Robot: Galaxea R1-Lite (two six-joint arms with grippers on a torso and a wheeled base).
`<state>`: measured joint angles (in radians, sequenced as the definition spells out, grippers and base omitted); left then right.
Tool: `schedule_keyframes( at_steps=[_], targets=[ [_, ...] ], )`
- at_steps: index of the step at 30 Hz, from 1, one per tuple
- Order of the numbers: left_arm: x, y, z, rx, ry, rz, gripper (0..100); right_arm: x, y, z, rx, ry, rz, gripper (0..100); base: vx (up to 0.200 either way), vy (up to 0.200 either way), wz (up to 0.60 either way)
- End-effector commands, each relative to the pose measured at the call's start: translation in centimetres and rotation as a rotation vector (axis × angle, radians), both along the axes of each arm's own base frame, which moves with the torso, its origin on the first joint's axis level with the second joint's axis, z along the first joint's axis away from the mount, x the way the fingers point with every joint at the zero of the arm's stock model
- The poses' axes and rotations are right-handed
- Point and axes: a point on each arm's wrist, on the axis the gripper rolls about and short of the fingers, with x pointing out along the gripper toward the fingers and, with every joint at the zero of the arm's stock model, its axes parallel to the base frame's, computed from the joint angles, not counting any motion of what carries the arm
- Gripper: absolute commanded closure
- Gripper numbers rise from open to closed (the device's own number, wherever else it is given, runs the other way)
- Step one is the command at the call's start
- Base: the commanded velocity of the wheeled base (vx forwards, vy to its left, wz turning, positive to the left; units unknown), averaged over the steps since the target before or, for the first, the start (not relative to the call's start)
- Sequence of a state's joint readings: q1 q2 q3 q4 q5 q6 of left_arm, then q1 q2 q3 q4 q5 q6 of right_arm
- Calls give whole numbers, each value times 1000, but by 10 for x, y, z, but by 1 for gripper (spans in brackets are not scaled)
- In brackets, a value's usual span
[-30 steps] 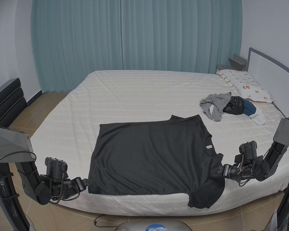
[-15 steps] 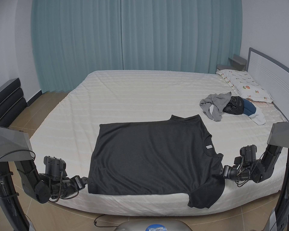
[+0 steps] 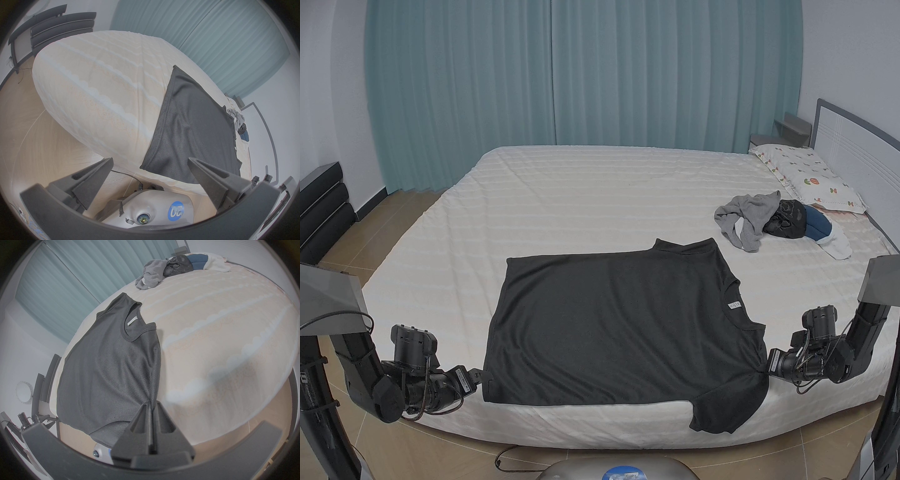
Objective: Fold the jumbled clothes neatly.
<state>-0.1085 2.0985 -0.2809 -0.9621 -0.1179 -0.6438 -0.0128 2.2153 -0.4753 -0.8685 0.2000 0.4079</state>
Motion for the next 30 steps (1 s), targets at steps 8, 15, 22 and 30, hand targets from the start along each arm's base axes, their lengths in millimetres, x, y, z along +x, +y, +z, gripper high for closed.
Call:
schedule_keyframes(
  at_steps=[8,15,22,30],
  targets=[
    [0,0,0,0,2,0,0,-13,-4,7,-8,13,-10,100,0,0,0],
    [0,0,0,-1,-1,0,0,-21,-5,4,-21,37,3,100,0,0,0],
    [0,0,0,0,-3,-1,0,-27,-13,7,-59,35,-11,100,0,0,0],
    [4,1,4,-3,-25,4,0,-29,-13,11,-68,18,4,0,0,0,0]
  ],
)
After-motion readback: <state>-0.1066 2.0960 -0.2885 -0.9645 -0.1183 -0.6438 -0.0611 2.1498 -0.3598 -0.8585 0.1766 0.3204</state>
